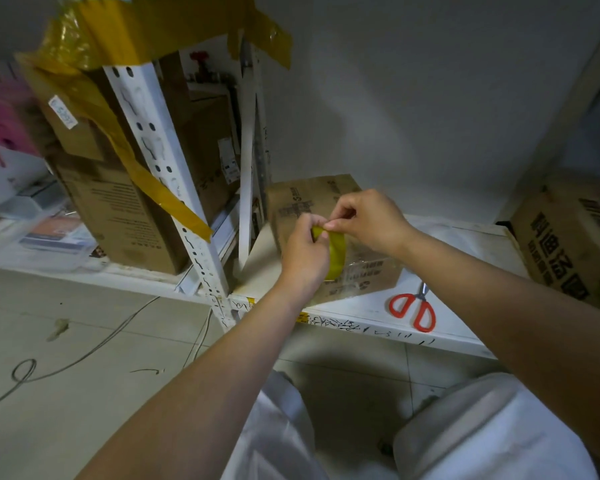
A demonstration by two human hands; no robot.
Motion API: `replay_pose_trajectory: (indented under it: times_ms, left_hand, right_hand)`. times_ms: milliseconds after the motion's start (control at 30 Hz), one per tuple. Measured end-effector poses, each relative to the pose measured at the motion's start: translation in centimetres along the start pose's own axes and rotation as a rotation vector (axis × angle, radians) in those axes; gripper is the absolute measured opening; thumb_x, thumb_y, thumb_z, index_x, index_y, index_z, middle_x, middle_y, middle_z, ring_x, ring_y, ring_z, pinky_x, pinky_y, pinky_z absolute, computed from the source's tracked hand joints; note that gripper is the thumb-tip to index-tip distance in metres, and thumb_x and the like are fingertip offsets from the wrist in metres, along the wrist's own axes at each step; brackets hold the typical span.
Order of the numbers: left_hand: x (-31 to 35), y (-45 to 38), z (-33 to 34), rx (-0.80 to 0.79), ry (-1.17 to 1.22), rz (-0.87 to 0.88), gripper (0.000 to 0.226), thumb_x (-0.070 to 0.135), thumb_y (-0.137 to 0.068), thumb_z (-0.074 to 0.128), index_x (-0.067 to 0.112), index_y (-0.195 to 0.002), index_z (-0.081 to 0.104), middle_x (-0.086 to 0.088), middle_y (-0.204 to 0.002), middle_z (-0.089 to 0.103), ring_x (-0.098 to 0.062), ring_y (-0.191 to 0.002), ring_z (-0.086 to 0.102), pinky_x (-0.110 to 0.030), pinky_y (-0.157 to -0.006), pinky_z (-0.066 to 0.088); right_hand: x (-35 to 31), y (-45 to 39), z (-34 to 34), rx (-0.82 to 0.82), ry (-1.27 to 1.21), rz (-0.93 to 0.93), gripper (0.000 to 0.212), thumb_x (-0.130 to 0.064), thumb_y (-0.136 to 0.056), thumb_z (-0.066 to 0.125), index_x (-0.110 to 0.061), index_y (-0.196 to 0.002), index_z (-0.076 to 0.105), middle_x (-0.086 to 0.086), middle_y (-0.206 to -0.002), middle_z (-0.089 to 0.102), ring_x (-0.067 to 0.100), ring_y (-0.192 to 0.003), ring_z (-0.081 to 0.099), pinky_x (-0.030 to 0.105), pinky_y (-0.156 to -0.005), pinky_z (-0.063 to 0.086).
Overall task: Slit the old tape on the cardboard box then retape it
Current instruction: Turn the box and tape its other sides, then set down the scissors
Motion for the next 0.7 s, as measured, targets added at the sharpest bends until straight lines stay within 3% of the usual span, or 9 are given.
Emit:
replay_pose_trajectory:
  times_ms: [67, 133, 200, 267, 400, 533, 600, 700]
  left_hand:
    - [-0.4, 0.6, 0.3, -0.008, 0.01, -0.023, 0.018, 0.014, -0.095, 0.05, 0.022, -0.112, 0.051, 0.004, -0.11, 0.057, -0.014, -0.103, 0.053, -0.03, -0.087, 0.042]
    - [-1.0, 1.5, 0.8, -0.031, 0.053, -0.062, 0.053, 0.023, -0.089, 0.06, 0.025, -0.136, 0.035, 0.012, -0.125, 0.046, -0.008, -0.115, 0.046, -0.03, -0.101, 0.038]
    - [-2.0, 2.5, 1.3, -0.027, 0.124, -0.158, 0.08, 0.043, -0.072, 0.068, 0.034, -0.138, 0.024, 0.008, -0.13, 0.051, -0.015, -0.115, 0.054, -0.041, -0.101, 0.044]
    - [-3.0, 3.1, 1.8, -0.019, 0.136, -0.227, 0.075, 0.046, -0.067, 0.068, 0.029, -0.131, 0.033, -0.002, -0.118, 0.061, -0.024, -0.105, 0.062, -0.049, -0.091, 0.052]
    - [-4.0, 3.8, 2.2, -0.038, 0.038, -0.205, 0.015, 0.024, -0.092, 0.058, 0.013, -0.102, 0.054, -0.004, -0.092, 0.059, -0.026, -0.09, 0.059, -0.036, -0.077, 0.049]
    - [-5.8, 4.3, 2.8, -0.035, 0.002, -0.295, 0.029, 0.032, -0.085, 0.056, 0.013, -0.107, 0.061, -0.012, -0.102, 0.065, -0.034, -0.098, 0.062, -0.045, -0.089, 0.052]
    - [-7.8, 4.5, 2.9, -0.007, 0.05, -0.466, 0.034, 0.036, -0.079, 0.058, 0.012, -0.105, 0.061, -0.013, -0.106, 0.067, -0.035, -0.099, 0.063, -0.048, -0.09, 0.053]
    - [-10.9, 4.9, 2.0, 0.09, 0.13, -0.717, 0.03, 0.034, -0.086, 0.064, 0.01, -0.101, 0.054, -0.016, -0.111, 0.064, -0.035, -0.103, 0.063, -0.047, -0.093, 0.051]
  right_hand:
    - [-0.1, 0.4, -0.1, 0.018, 0.062, -0.006, 0.012, -0.034, -0.078, 0.076, -0.03, -0.073, 0.066, -0.013, -0.073, 0.064, 0.005, -0.071, 0.056, 0.02, -0.06, 0.04]
    - [0.0, 0.7, -0.1, 0.043, 0.101, -0.006, 0.011, -0.037, -0.08, 0.074, -0.029, -0.074, 0.068, -0.012, -0.075, 0.065, 0.006, -0.072, 0.057, 0.021, -0.061, 0.041]
    - [0.4, 0.8, 0.1, 0.054, 0.127, 0.007, 0.012, -0.037, -0.081, 0.072, -0.026, -0.076, 0.07, -0.01, -0.077, 0.068, 0.008, -0.075, 0.059, 0.026, -0.067, 0.045]
    - [1.2, 0.8, 0.5, 0.034, 0.141, 0.039, 0.012, -0.038, -0.082, 0.07, -0.026, -0.078, 0.071, -0.009, -0.079, 0.069, 0.01, -0.077, 0.061, 0.029, -0.071, 0.048]
    - [2.0, 1.3, 1.8, -0.013, 0.198, 0.063, 0.012, -0.041, -0.082, 0.068, -0.03, -0.077, 0.069, -0.01, -0.08, 0.069, 0.011, -0.08, 0.061, 0.034, -0.073, 0.051]
    - [2.5, 2.4, 3.9, -0.085, 0.149, 0.064, 0.015, -0.035, -0.084, 0.069, -0.026, -0.072, 0.066, -0.009, -0.076, 0.067, 0.012, -0.076, 0.061, 0.035, -0.071, 0.052]
    - [2.5, 3.0, 4.8, -0.071, 0.11, 0.058, 0.018, -0.034, -0.085, 0.069, -0.026, -0.07, 0.063, -0.009, -0.074, 0.065, 0.012, -0.074, 0.06, 0.034, -0.071, 0.051]
    - [1.9, 3.3, 5.9, -0.132, 0.096, 0.021, 0.015, -0.032, -0.085, 0.069, -0.023, -0.073, 0.065, -0.01, -0.076, 0.064, 0.009, -0.074, 0.058, 0.029, -0.07, 0.048]
Point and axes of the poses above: each hand's wrist, its own y-axis away from the middle knuckle, its own z-axis out of the palm, x = y × z, the point moved 4 cm from there along -y, towards the middle knuckle
